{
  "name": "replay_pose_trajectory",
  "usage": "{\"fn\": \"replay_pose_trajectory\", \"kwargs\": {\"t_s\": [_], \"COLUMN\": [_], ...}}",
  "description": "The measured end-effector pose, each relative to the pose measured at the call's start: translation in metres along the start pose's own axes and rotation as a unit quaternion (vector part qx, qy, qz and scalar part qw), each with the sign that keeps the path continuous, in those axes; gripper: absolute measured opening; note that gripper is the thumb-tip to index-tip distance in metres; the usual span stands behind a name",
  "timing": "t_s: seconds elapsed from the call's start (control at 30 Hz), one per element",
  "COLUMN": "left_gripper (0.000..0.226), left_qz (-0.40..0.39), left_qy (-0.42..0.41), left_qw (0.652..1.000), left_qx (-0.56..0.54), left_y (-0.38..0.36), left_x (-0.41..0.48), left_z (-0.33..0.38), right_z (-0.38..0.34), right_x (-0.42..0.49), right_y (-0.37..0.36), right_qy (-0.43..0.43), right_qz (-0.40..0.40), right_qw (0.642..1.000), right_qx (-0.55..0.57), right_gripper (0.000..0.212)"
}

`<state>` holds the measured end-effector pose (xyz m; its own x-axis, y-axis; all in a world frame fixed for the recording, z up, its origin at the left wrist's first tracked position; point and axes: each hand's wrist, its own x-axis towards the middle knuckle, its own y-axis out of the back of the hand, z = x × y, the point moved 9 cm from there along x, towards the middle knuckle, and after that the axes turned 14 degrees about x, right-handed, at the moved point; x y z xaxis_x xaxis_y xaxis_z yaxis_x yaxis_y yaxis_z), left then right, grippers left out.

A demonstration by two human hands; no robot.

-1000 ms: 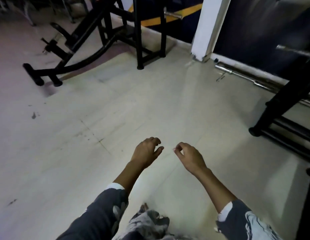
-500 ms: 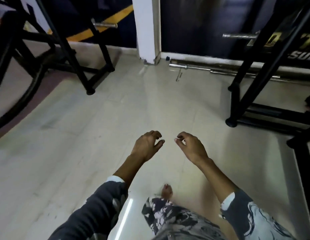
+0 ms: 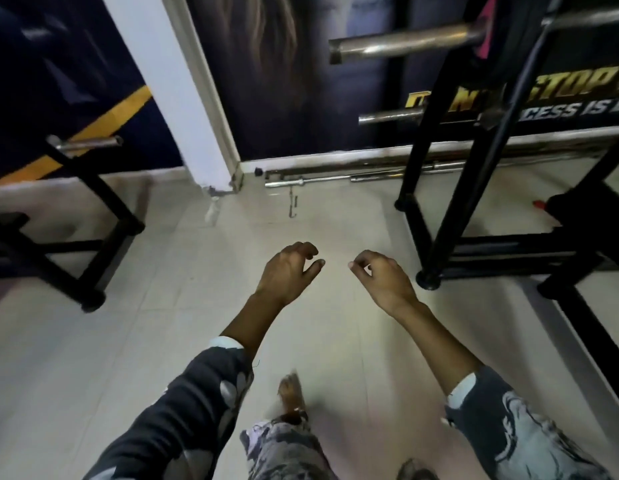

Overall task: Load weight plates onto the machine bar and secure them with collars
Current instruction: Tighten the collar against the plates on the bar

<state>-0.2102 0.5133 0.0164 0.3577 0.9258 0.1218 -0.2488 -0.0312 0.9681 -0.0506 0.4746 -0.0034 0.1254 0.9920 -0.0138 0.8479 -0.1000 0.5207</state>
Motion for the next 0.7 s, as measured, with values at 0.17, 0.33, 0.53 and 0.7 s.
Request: {"fn": "replay_pose_trajectory", "kwargs": {"t_s": [0.17, 0.33, 0.53, 0.7], "left_gripper": [0.029, 0.026, 0.023, 0.019], "left_qz": [0.015, 0.051, 0.129, 0.22], "left_qy": [-0.095, -0.216, -0.38, -0.393], "left_qw": [0.995, 0.973, 0.891, 0.852], "left_qx": [-0.025, -0.062, -0.214, -0.267], "left_y": [0.005, 0.045, 0.13, 0.182], "left_x": [0.126, 0.263, 0.379, 0.472], "left_z": [0.002, 0.039, 0.157, 0.238], "right_z": [-0.008, -0.035, -0.049, -0.056], "right_x": [0.098, 0.191, 0.23, 0.242], "right_y": [0.031, 0.09, 0.208, 0.316], "right_qy": [-0.021, -0.023, -0.03, 0.003], "right_qz": [0.083, 0.184, 0.337, 0.457], "right_qw": [0.996, 0.983, 0.941, 0.889], "right_qx": [0.0, -0.017, -0.01, 0.018], "right_gripper": [0.024, 0.022, 0.022, 0.02]}}
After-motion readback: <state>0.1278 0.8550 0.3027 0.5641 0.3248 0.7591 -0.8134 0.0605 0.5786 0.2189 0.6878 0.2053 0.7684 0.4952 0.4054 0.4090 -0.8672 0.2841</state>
